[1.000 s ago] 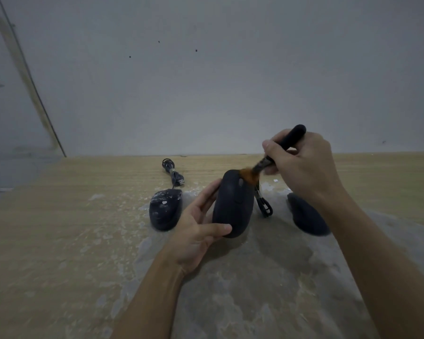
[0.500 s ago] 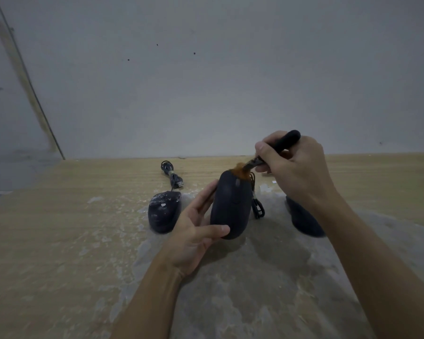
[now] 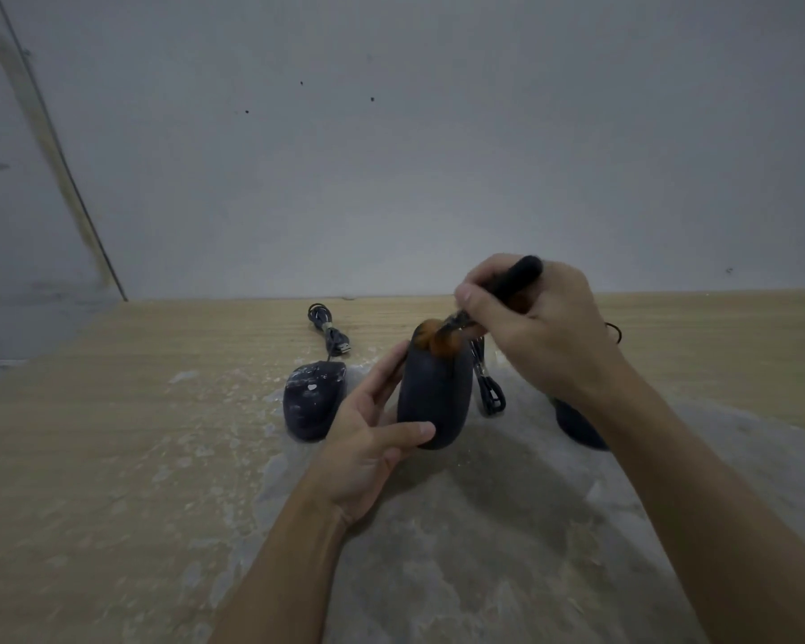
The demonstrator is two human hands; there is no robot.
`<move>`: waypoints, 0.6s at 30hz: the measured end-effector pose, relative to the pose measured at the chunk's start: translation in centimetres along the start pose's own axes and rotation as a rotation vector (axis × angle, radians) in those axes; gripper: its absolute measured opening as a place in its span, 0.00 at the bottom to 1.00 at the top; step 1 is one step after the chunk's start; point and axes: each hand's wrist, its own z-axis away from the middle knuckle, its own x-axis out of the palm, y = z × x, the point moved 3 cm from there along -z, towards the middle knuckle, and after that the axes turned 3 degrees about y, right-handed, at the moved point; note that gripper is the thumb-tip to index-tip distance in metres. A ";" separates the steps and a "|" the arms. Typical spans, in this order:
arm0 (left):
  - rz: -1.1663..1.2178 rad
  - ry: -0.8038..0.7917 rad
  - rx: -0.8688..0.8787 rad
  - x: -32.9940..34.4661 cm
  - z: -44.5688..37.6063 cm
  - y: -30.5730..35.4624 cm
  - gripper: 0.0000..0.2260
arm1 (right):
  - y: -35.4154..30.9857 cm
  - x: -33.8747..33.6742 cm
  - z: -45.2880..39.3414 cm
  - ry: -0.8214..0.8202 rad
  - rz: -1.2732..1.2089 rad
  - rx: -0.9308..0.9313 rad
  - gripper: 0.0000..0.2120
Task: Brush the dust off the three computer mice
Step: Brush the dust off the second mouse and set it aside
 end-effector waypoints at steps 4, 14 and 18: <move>-0.049 0.003 -0.007 -0.1 0.1 -0.1 0.38 | -0.6 1.3 0.4 -0.133 0.003 0.006 0.09; -0.124 0.006 -0.024 -0.1 0.0 -0.4 0.37 | -0.9 1.6 0.6 -0.048 0.051 -0.063 0.09; -0.127 0.034 -0.011 -0.1 0.0 -0.1 0.39 | -0.3 1.7 0.8 -0.226 -0.073 0.107 0.08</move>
